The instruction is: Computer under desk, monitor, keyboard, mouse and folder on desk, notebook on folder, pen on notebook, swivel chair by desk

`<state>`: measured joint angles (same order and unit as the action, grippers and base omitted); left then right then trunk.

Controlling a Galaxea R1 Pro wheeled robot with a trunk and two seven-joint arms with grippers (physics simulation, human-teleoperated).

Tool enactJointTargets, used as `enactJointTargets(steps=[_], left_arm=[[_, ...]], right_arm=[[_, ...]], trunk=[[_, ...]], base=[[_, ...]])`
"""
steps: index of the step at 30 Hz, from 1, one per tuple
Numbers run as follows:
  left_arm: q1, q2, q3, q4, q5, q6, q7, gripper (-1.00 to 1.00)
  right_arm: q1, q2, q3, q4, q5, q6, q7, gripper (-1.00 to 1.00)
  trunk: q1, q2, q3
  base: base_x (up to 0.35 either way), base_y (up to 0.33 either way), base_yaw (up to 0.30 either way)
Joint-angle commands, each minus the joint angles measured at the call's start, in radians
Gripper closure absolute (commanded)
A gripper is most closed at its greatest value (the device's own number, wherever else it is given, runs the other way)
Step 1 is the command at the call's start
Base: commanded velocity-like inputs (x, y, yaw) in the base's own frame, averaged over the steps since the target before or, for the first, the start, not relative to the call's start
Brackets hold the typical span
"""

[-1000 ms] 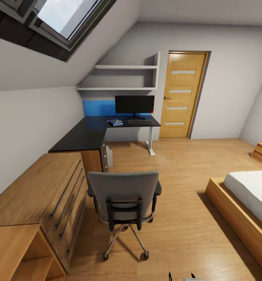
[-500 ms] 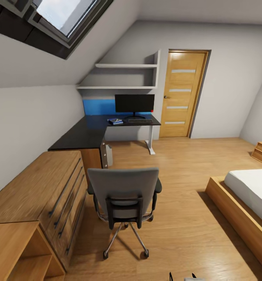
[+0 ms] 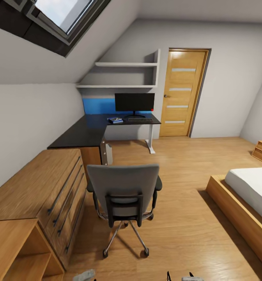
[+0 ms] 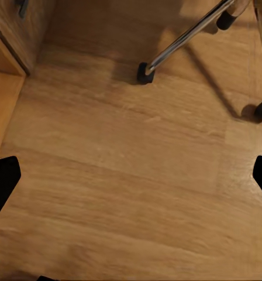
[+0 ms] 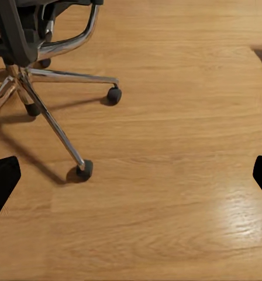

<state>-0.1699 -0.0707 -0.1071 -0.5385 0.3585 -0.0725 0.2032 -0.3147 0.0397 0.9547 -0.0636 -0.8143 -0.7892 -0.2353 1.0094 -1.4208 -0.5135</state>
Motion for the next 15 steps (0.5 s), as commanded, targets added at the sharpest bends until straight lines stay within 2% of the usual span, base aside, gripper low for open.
enactJointTargets(steps=[1,2,7,8,10,11,12,13,15], left_arm=[[-0.014,-0.001,-0.008,0.000,0.011,0.008,0.008,-1.00],[-0.057,-0.004,-0.008,-0.002,0.010,0.048,0.008,-1.00],[-0.156,-0.005,-0.008,-0.003,0.008,0.141,0.009,-1.00],[-0.193,-0.003,-0.008,-0.003,0.008,0.172,0.010,-1.00],[-0.229,-0.001,-0.007,0.000,0.008,0.200,0.010,-1.00],[-0.262,0.001,-0.007,0.004,0.009,0.223,0.011,-1.00],[-0.323,0.000,-0.007,0.030,0.010,0.260,0.010,-1.00],[-0.332,-0.001,-0.007,0.037,0.009,0.265,0.010,-1.00],[-0.356,-0.005,-0.006,0.053,0.009,0.274,0.010,-1.00]], right_arm=[[-0.002,0.000,0.007,-0.008,-0.001,0.004,-0.010,-1.00],[-0.014,-0.001,0.005,-0.040,-0.002,0.038,-0.012,-1.00],[-0.067,-0.001,0.002,-0.105,-0.003,0.162,-0.013,-1.00],[-0.086,-0.001,0.002,-0.118,-0.004,0.198,-0.013,-1.00],[-0.107,0.000,0.001,-0.128,-0.004,0.227,-0.014,-1.00],[-0.127,0.001,-0.001,-0.136,-0.005,0.250,-0.014,-1.00],[-0.180,0.006,-0.003,-0.145,-0.005,0.323,-0.014,-1.00],[-0.192,0.007,-0.003,-0.146,-0.005,0.343,-0.015,-1.00],[-0.244,0.013,-0.004,-0.148,-0.006,0.436,-0.014,-1.00]], trunk=[[0.004,-0.008,-0.004],[0.008,-0.015,-0.007],[0.027,-0.050,-0.023],[0.031,-0.057,-0.026],[0.038,-0.071,-0.032],[0.042,-0.078,-0.036],[0.046,-0.085,-0.039],[0.050,-0.092,-0.042],[0.058,-0.106,-0.048]], base=[[0.000,0.000,0.000],[0.000,0.000,0.000],[0.000,0.000,0.000],[0.000,0.000,0.000],[0.000,0.000,0.000],[0.000,0.000,0.000],[0.000,0.000,0.000],[0.000,0.000,0.000],[0.000,0.000,0.000]])
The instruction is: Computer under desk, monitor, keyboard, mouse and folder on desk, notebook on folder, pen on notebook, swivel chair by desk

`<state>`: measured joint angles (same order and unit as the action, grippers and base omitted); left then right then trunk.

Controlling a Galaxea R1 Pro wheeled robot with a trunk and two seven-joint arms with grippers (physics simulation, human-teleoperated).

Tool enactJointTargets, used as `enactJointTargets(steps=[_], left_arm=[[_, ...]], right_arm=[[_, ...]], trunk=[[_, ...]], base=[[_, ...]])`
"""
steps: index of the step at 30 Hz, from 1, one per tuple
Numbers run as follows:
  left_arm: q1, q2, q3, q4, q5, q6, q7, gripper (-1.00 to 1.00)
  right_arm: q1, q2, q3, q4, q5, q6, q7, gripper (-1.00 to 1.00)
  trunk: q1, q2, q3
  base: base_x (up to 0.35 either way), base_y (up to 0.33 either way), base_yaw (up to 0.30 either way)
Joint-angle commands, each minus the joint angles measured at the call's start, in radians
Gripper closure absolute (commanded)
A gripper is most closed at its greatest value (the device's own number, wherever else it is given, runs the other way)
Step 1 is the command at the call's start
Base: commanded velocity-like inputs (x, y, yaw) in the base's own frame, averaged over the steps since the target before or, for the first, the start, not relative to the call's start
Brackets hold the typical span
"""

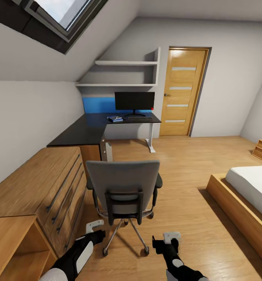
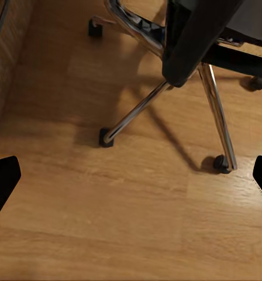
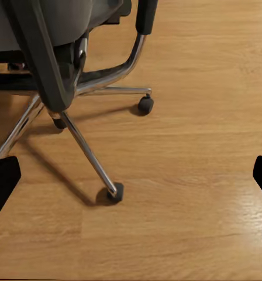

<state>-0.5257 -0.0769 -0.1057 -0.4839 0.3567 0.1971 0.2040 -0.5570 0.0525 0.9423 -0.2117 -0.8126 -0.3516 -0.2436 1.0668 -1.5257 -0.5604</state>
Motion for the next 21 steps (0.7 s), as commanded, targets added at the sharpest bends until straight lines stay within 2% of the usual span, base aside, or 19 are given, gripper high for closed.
enactJointTargets(steps=[1,2,5,6,8,12,16,21], left_arm=[[-0.004,0.000,-0.008,0.001,0.010,0.005,0.009,-1.00],[-0.009,-0.001,-0.008,0.006,0.011,0.005,0.009,-1.00],[-0.014,-0.001,-0.008,0.030,0.011,0.003,0.007,-1.00],[-0.016,0.000,-0.008,0.082,0.010,-0.014,0.003,-1.00],[-0.016,-0.001,-0.009,0.108,0.010,-0.037,0.001,-1.00],[-0.017,-0.004,-0.010,0.159,0.009,-0.151,-0.002,-1.00],[-0.017,-0.005,-0.008,0.171,0.010,-0.186,-0.002,-1.00],[-0.017,-0.006,-0.008,0.173,0.011,-0.193,-0.003,-1.00]], right_arm=[[-0.014,0.001,0.008,0.000,-0.008,0.022,-0.005,-1.00],[-0.034,0.002,0.005,-0.001,-0.008,0.064,-0.005,-1.00],[-0.055,0.010,-0.004,-0.001,-0.013,0.119,-0.005,-1.00],[-0.064,0.025,-0.012,0.001,-0.017,0.145,-0.004,-1.00],[-0.067,0.031,-0.015,0.002,-0.019,0.152,-0.003,-1.00],[-0.070,0.042,-0.039,-0.003,-0.021,0.200,-0.001,-1.00],[-0.070,0.059,-0.051,-0.022,-0.020,0.223,0.001,-1.00],[-0.070,0.064,-0.055,-0.026,-0.019,0.202,0.000,-1.00]], trunk=[[0.004,-0.008,-0.004],[0.008,-0.015,-0.008],[0.019,-0.036,-0.017],[0.023,-0.043,-0.020],[0.031,-0.057,-0.026],[0.046,-0.085,-0.039],[0.061,-0.113,-0.051],[0.081,-0.148,-0.067]], base=[[0.000,0.000,0.000],[0.000,0.000,0.000],[0.000,0.000,0.000],[0.000,0.000,0.000],[0.000,0.000,0.000],[0.000,0.000,0.000],[0.000,0.000,0.000],[0.000,0.000,0.000]])
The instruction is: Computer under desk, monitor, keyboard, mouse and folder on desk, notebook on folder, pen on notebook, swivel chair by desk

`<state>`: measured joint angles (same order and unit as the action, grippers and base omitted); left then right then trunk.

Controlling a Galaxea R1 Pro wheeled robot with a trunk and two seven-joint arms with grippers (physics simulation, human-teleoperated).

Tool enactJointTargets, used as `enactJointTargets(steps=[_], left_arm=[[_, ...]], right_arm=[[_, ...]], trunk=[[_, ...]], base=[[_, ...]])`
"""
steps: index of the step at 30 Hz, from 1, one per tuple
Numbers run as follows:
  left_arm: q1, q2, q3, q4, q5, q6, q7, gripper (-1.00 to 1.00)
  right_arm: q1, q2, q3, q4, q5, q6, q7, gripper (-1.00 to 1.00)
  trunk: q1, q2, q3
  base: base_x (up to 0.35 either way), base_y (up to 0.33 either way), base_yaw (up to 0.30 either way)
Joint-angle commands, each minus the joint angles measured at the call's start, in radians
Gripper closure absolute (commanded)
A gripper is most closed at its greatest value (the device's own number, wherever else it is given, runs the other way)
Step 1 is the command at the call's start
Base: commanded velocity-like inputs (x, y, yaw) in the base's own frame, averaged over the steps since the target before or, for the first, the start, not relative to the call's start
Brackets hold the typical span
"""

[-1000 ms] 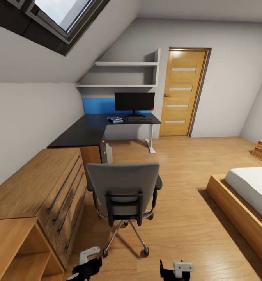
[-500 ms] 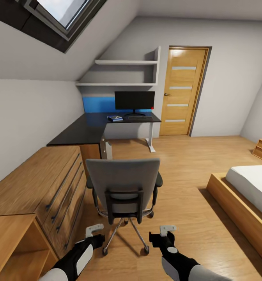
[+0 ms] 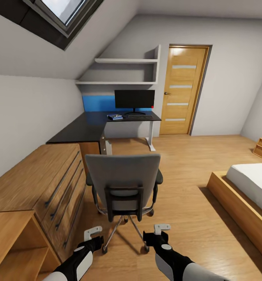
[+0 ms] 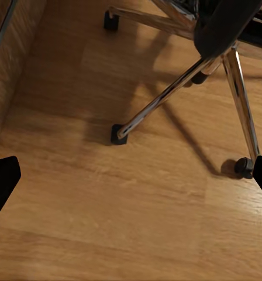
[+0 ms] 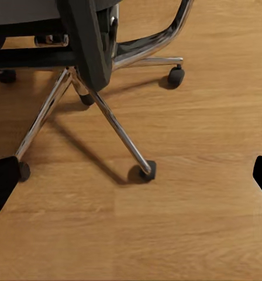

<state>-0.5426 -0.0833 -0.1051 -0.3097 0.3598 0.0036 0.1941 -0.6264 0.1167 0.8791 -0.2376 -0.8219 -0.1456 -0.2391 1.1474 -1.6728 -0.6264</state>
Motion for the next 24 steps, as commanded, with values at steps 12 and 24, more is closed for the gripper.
enactJointTargets(steps=[12,24], left_arm=[[0.000,0.001,-0.007,0.000,0.008,-0.006,0.007,-1.00],[0.000,0.000,-0.007,0.000,0.008,-0.007,0.007,-1.00]], right_arm=[[-0.001,-0.003,0.009,0.010,-0.011,-0.143,-0.005,-1.00],[0.002,-0.005,0.009,0.036,-0.010,-0.152,-0.005,-1.00]], trunk=[[0.046,-0.085,-0.039],[0.092,-0.169,-0.076]], base=[[0.000,0.000,0.000],[0.000,0.000,0.000]])
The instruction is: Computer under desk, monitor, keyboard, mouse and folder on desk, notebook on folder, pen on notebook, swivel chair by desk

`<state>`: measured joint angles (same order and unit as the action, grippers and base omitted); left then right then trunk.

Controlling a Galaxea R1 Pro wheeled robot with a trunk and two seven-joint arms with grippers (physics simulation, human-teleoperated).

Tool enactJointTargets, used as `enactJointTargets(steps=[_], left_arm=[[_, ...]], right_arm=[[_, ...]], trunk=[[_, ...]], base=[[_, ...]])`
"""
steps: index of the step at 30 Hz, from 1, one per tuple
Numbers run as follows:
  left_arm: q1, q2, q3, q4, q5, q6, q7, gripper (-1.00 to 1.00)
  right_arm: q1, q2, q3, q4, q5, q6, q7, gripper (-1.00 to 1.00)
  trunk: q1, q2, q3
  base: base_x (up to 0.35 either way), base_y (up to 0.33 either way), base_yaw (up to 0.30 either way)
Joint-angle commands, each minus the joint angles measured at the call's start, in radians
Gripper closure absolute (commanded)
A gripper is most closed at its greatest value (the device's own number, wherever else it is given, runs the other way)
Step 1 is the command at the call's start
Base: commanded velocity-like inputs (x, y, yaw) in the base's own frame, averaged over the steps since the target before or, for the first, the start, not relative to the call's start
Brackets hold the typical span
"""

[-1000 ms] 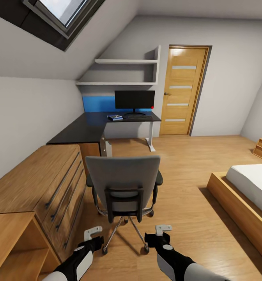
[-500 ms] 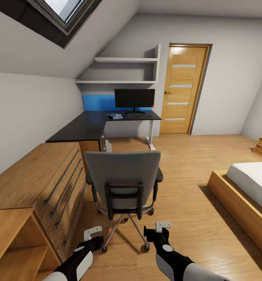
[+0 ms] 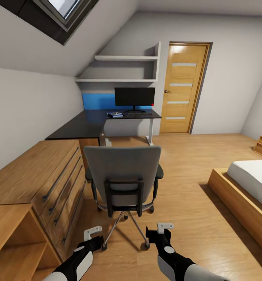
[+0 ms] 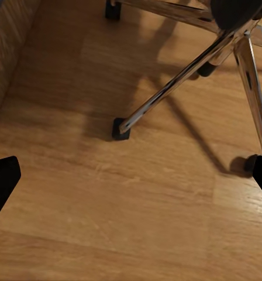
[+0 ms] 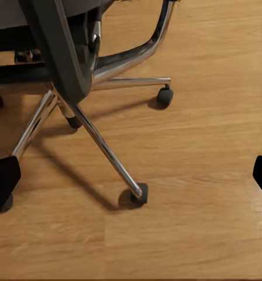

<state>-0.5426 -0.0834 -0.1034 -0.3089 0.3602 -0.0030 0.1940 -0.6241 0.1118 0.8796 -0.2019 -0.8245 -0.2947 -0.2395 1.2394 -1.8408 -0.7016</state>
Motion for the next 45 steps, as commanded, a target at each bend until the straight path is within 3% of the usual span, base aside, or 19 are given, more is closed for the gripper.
enactJointTargets(steps=[1,18,25,33,37,42,45], left_arm=[[0.000,0.001,-0.009,-0.001,0.008,-0.001,0.007,-1.00],[0.000,0.001,-0.009,-0.001,0.008,-0.003,0.007,-1.00],[0.000,0.000,-0.009,-0.001,0.008,-0.002,0.010,-1.00],[0.000,-0.006,-0.013,0.000,0.008,0.021,0.014,-1.00],[0.000,-0.017,-0.015,-0.003,0.007,0.072,0.015,-1.00],[0.000,-0.030,-0.016,-0.075,0.004,0.140,0.017,-1.00],[0.000,-0.032,-0.016,-0.130,0.003,0.191,0.018,-1.00]], right_arm=[[-0.001,0.000,0.009,0.002,-0.007,-0.004,-0.005,-1.00],[0.003,0.001,0.016,0.021,0.005,-0.078,-0.001,-1.00],[0.003,0.001,0.016,0.019,0.076,-0.080,0.035,-1.00],[0.003,0.012,0.019,-0.002,0.099,-0.077,0.046,-1.00],[0.000,0.015,0.014,-0.049,0.105,-0.023,0.044,-1.00],[-0.036,0.005,0.008,-0.091,0.104,0.181,0.046,-1.00],[-0.066,0.003,0.006,-0.099,0.102,0.239,0.046,-1.00]], trunk=[[0.004,-0.008,-0.004],[0.069,-0.127,-0.057],[0.096,-0.176,-0.079],[0.126,-0.232,-0.104],[0.142,-0.260,-0.117],[0.161,-0.295,-0.133],[0.172,-0.316,-0.142]], base=[[0.000,0.000,0.000],[0.000,0.000,0.000],[0.000,0.000,0.000],[0.000,0.000,0.000],[0.000,0.000,0.000],[0.000,0.000,0.000],[0.000,0.000,0.000]])
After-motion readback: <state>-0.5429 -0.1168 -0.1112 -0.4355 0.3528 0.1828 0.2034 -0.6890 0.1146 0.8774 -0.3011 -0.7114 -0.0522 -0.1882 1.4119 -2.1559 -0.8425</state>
